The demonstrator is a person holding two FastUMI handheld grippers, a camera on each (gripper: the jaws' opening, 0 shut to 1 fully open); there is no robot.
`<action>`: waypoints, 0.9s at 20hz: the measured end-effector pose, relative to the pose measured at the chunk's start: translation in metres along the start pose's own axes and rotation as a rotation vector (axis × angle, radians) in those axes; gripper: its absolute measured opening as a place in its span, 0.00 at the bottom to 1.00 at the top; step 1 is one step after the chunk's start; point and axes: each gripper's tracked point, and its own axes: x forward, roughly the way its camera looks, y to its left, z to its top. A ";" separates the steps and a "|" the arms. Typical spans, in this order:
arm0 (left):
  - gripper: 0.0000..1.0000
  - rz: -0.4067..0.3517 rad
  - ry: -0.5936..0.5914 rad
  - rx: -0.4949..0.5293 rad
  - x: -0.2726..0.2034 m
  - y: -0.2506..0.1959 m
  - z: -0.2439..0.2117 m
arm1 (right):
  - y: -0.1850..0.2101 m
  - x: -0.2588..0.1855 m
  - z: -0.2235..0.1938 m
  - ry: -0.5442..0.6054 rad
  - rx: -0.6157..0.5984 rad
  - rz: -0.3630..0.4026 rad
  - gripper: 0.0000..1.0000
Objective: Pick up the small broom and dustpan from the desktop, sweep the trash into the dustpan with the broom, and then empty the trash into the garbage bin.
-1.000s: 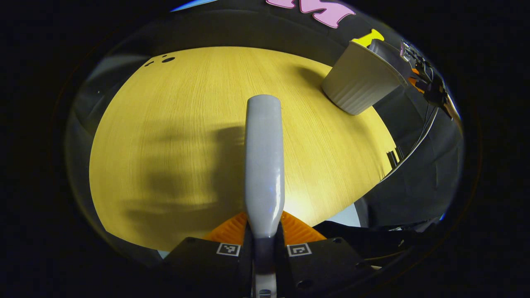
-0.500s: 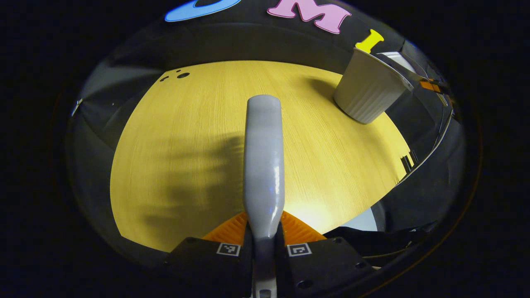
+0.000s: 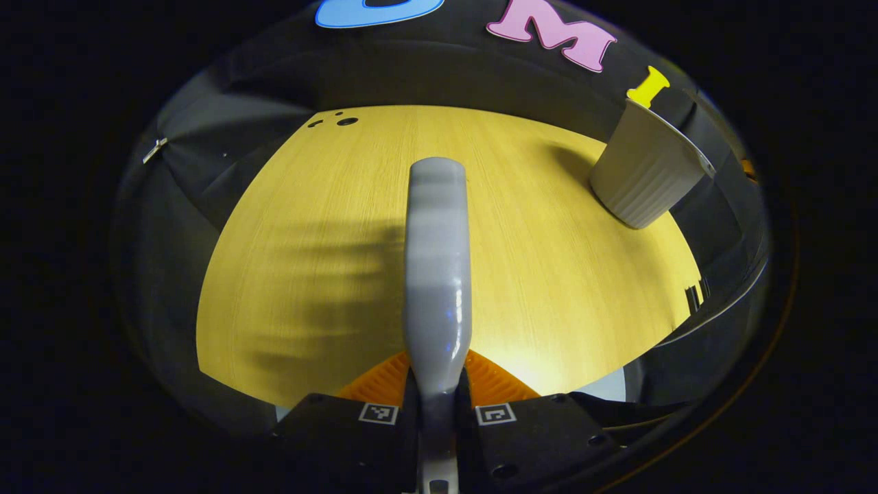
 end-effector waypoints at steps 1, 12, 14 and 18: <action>0.27 0.004 0.002 -0.008 0.001 0.002 0.000 | 0.014 -0.022 -0.011 0.000 0.033 0.038 0.35; 0.27 0.048 0.038 -0.052 0.014 0.030 -0.005 | 0.199 -0.082 -0.087 0.121 0.079 0.410 0.36; 0.27 0.052 0.044 -0.055 0.015 0.036 -0.006 | 0.235 -0.075 -0.108 0.167 0.061 0.460 0.29; 0.29 0.057 0.062 -0.070 0.020 0.044 -0.005 | 0.292 -0.046 -0.164 0.283 0.035 0.508 0.28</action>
